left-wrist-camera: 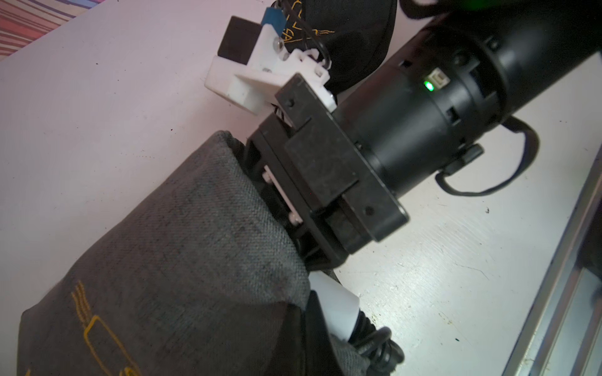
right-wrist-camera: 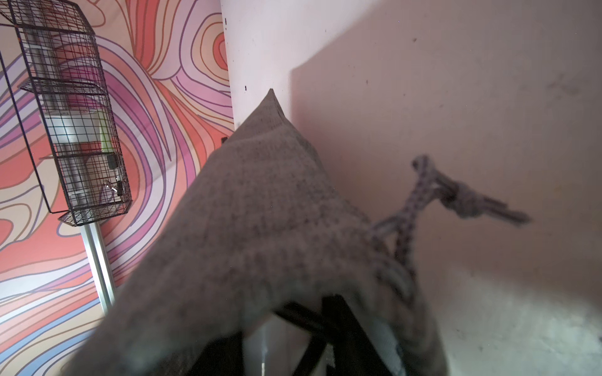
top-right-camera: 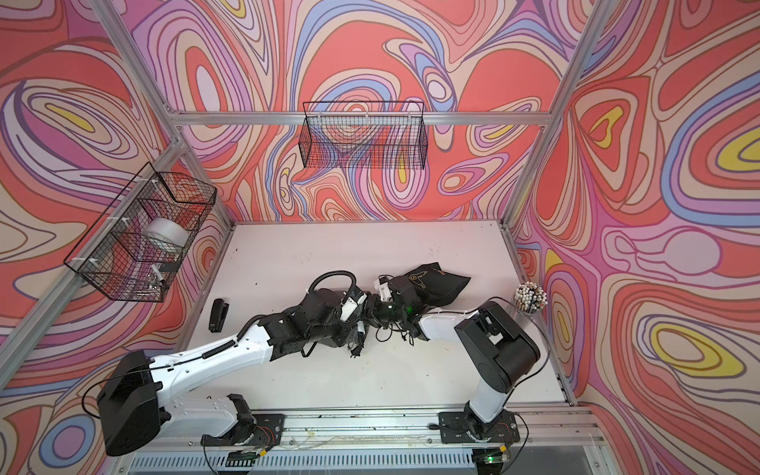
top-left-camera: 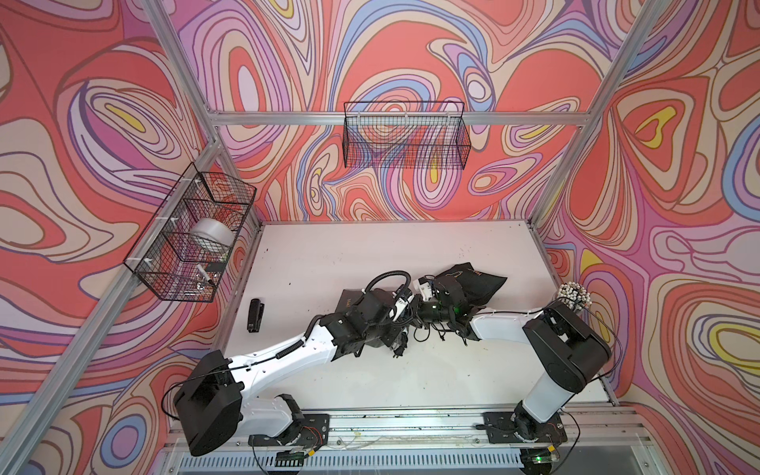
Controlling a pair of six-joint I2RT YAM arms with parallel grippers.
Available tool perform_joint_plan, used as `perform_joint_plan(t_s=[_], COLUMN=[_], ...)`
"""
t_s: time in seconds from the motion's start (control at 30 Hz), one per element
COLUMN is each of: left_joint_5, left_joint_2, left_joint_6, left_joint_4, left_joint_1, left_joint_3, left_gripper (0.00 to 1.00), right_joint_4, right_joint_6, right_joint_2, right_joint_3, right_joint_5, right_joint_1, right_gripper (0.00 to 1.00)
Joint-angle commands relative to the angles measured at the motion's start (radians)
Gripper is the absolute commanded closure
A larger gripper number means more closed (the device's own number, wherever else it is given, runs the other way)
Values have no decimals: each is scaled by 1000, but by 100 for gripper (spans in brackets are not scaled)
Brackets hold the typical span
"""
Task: Pack away hair dryers
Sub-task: Place the hair dryer in the drawstring bag.
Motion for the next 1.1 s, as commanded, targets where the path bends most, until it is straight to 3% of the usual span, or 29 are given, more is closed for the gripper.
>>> perform_joint_plan(t_s=[0.0, 0.3, 0.73, 1.07], left_joint_5=[21, 32, 64, 25], left_joint_2=[-41, -85, -110, -193], left_joint_6=[44, 57, 78, 103], left_joint_4=[48, 40, 7, -68], left_joint_1=[-4, -4, -5, -5], left_joint_3=[4, -26, -63, -118], left_gripper=[100, 100, 100, 100], right_joint_4=[90, 400, 476, 426], right_joint_6=[-10, 180, 241, 249], right_joint_2=[-4, 33, 6, -41], right_joint_3=[2, -110, -146, -195], right_joint_5=[-93, -97, -60, -88], right_joint_1=[-2, -73, -75, -141], right_gripper=[100, 100, 100, 100])
